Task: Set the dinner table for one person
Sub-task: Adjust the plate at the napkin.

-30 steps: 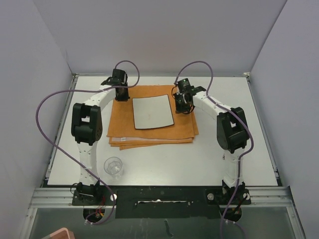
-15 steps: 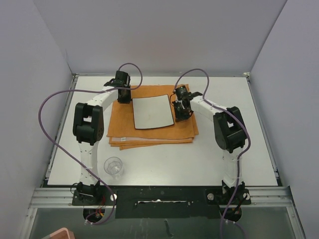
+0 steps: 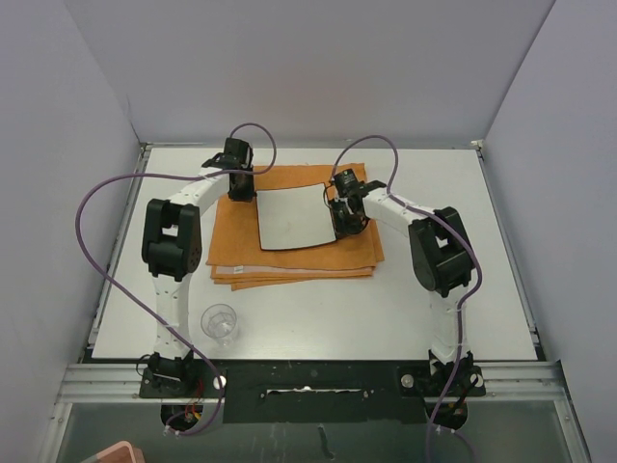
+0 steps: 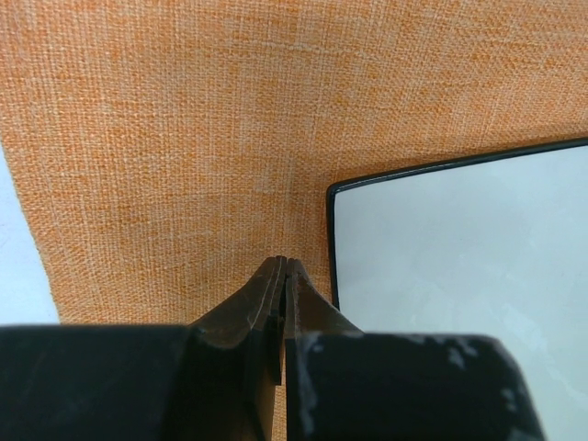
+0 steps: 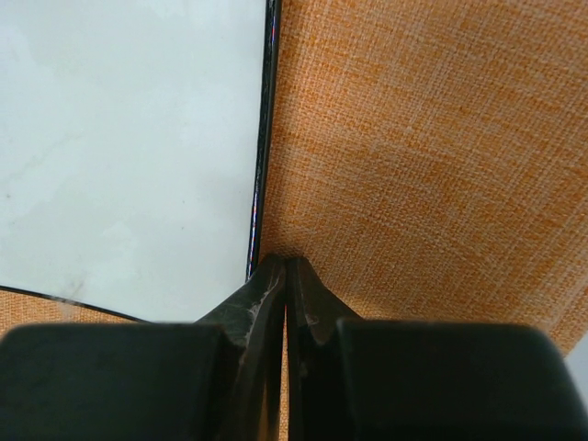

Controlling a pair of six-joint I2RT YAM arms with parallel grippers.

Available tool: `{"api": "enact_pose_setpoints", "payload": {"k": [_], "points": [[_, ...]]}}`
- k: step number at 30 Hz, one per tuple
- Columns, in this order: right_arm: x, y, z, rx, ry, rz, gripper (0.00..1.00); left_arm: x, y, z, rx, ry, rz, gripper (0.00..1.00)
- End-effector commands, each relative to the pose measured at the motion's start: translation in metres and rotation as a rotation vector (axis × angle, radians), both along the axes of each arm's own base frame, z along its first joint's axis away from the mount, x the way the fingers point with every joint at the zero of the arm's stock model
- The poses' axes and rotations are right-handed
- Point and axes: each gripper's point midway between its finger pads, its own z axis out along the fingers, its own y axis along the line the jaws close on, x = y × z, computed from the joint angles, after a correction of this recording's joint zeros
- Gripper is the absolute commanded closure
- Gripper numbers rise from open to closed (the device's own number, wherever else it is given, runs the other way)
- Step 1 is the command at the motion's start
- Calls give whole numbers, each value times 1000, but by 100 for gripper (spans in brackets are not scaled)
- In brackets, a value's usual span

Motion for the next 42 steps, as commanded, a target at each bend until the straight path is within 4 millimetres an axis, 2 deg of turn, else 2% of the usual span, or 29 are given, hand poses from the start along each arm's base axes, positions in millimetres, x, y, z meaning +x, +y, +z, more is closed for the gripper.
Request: {"api": "enact_pose_setpoints", "payload": {"k": [1, 12, 30, 33, 37, 38, 41, 42], "points": [[1, 22, 2, 30, -19, 32, 100, 11, -12, 1, -32, -21, 4, 100], [-8, 41, 7, 42, -21, 79, 100, 14, -27, 2, -58, -31, -8, 100], [-9, 42, 10, 43, -29, 91, 100, 11, -36, 6, -73, -40, -14, 100], [-5, 34, 12, 17, -45, 79, 100, 11, -35, 11, -68, -44, -15, 100], [5, 12, 22, -1, -81, 17, 100, 10, -28, 37, -42, -91, -17, 100], [8, 8, 25, 0, -90, 3, 100, 11, -25, 49, -36, -117, -13, 96], [13, -1, 31, -9, -109, -24, 100, 9, -13, 95, -25, -214, 12, 79], [13, -3, 31, -19, -113, -31, 100, 7, -9, 121, -23, -269, 22, 76]]}}
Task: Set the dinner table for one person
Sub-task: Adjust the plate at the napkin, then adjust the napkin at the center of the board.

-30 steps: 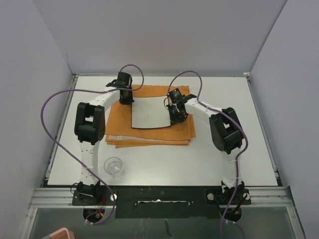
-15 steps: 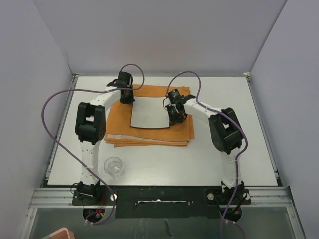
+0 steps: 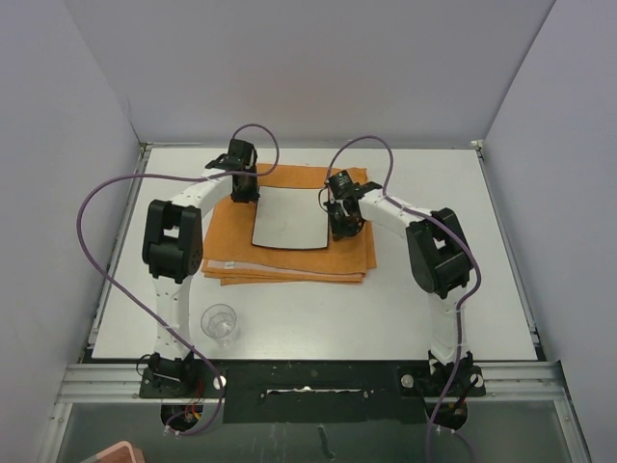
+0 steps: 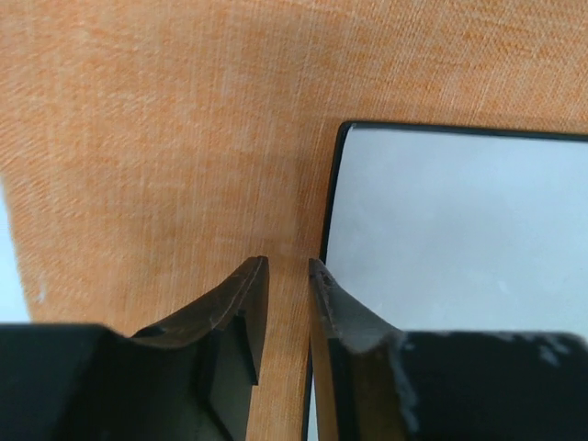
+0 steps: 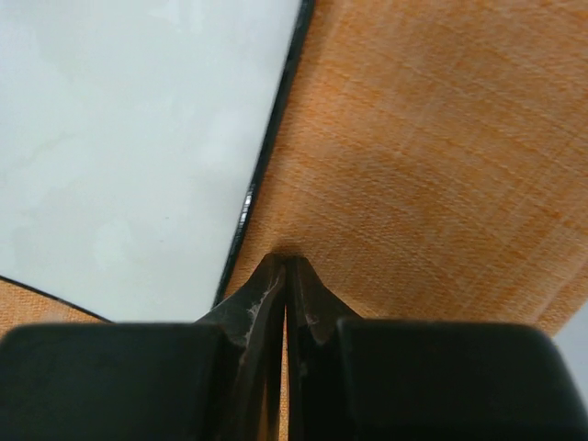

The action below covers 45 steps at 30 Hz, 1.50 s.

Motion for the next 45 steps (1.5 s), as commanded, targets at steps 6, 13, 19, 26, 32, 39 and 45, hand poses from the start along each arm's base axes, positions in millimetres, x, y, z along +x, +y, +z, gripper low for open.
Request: {"api": "enact_pose_setpoints", "payload": {"k": [6, 13, 19, 26, 32, 39, 45], "points": [[16, -27, 19, -53, -93, -94, 100, -24, 42, 221, 32, -516, 96, 66], [2, -40, -15, -115, -22, -120, 100, -56, 68, 269, 56, -580, 129, 64], [-6, -56, -22, -164, -8, -134, 100, -70, 75, 288, 71, -614, 139, 63], [-4, -85, -17, -177, -6, -198, 100, -72, 75, 299, 59, -633, 140, 62], [-7, -114, -17, -203, -4, -268, 100, -71, 78, 299, 52, -635, 151, 62], [-19, -131, -21, -264, 20, -306, 100, -72, 80, 299, 48, -637, 155, 62], [-21, -140, -14, -285, 4, -323, 100, -74, 82, 293, 49, -628, 156, 61]]}}
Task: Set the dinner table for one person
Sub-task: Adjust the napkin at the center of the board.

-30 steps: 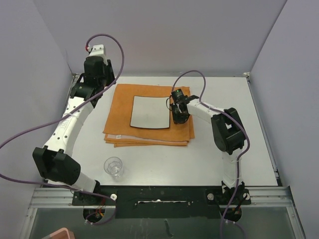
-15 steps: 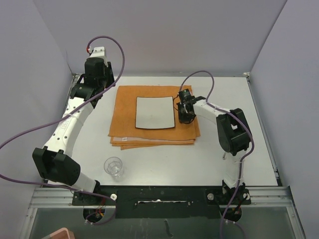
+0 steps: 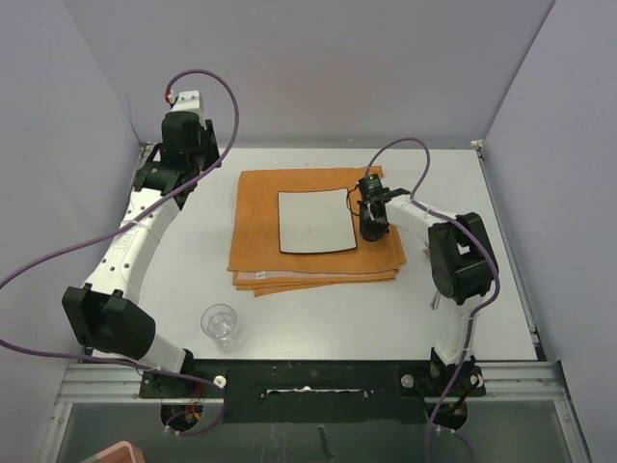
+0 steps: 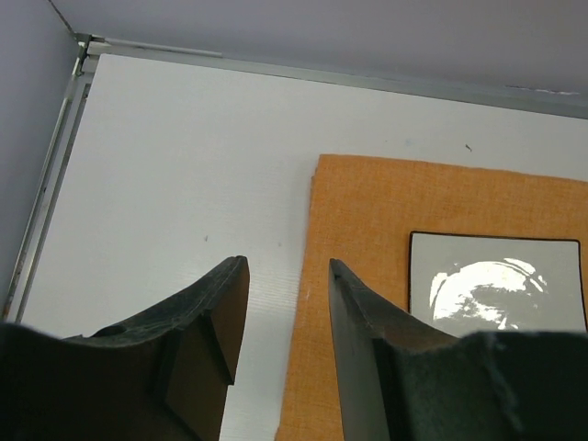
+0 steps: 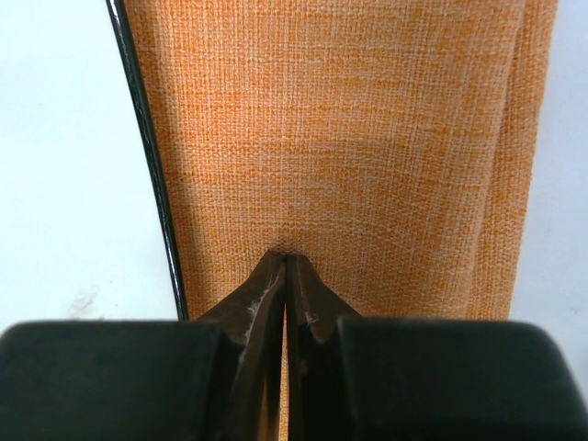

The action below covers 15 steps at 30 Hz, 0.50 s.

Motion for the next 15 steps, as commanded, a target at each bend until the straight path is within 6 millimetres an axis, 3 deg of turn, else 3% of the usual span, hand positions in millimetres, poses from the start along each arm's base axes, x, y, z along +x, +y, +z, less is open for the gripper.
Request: {"api": "enact_pose_setpoints", "payload": {"k": [1, 6, 11, 15], "points": [[-30, -43, -6, -156, 96, -58, 100, -6, 7, 22, -18, -70, 11, 61], [-26, -42, 8, -155, 70, -74, 100, -11, 3, -4, -49, -22, 10, 59], [-14, -29, 31, -95, 14, -50, 100, -30, -4, -49, -108, 82, 10, 57], [11, 9, 90, -52, -141, 64, 95, -56, -25, -60, -162, 150, -83, 56]]}}
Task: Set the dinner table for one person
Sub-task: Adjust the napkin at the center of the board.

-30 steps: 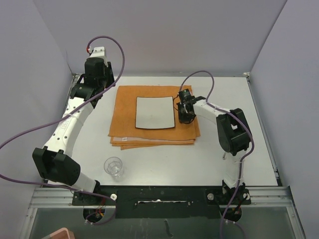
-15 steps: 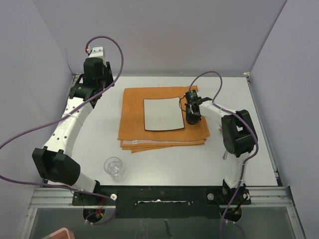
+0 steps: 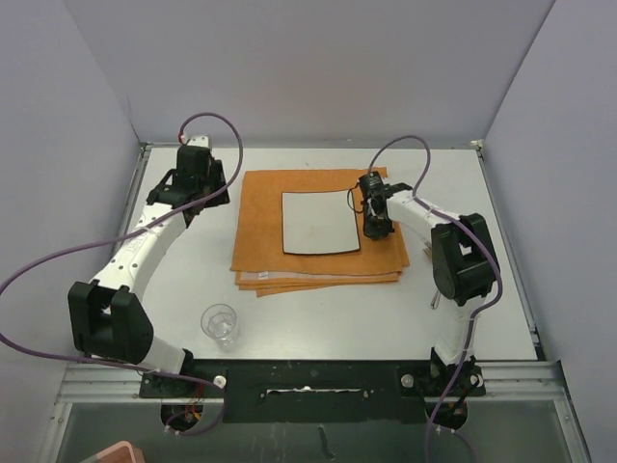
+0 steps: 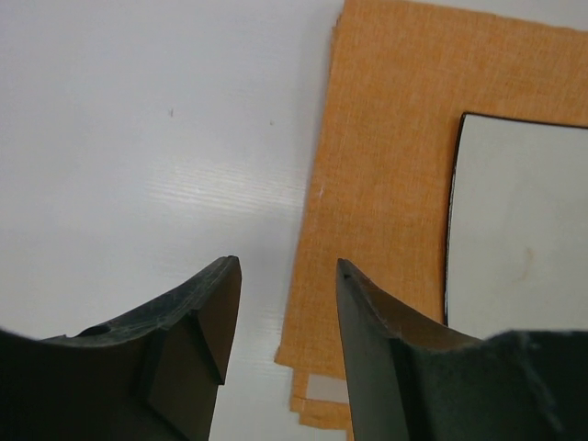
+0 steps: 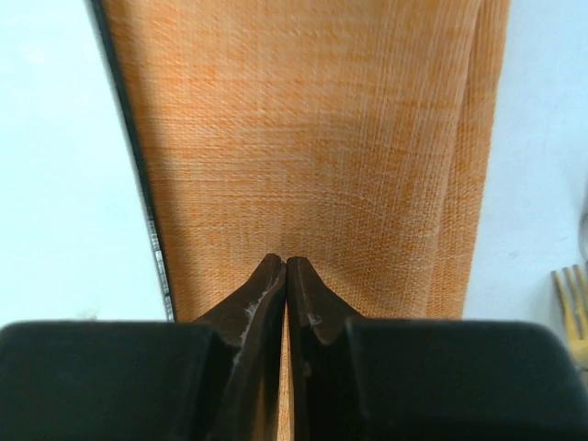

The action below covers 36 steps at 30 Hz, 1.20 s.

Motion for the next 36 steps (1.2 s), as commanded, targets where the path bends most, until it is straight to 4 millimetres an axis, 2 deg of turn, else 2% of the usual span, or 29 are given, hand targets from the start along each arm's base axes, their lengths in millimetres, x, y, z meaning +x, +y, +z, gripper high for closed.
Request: {"api": "enact_pose_setpoints", "payload": {"k": [1, 2, 4, 6, 9, 14, 17, 21, 25, 29, 33, 34, 36], "points": [[35, 37, 103, 40, -255, 127, 90, -33, -28, 40, -120, -67, -94, 55], [40, 51, 127, 60, -322, 170, 81, -43, -32, 42, -110, -64, -108, 55], [45, 71, 171, 82, -450, 230, 55, -70, -29, 41, -88, -27, -83, 53], [42, 84, 201, 117, -536, 271, 49, -96, -27, 37, -106, 30, -65, 52], [39, 84, 220, 146, -588, 277, 49, -139, -24, 28, -99, 133, -29, 51], [33, 72, 219, 137, -583, 263, 50, -210, -17, 1, -144, 273, 38, 54], [31, 65, 222, 136, -593, 255, 50, -252, -19, -15, -172, 389, 32, 54], [28, 62, 226, 144, -597, 246, 50, -296, -10, -26, -155, 489, 41, 52], [26, 61, 221, 147, -586, 245, 51, -318, 10, -27, -91, 538, 62, 52], [24, 62, 221, 158, -586, 247, 51, -333, 27, -38, -20, 589, 83, 52], [23, 62, 218, 161, -579, 244, 52, -338, 23, -56, 1, 658, 51, 51], [22, 63, 218, 162, -577, 245, 53, -338, 21, -60, 8, 670, 44, 56], [22, 64, 217, 166, -576, 246, 54, -335, 20, -62, 21, 681, 40, 54]]}}
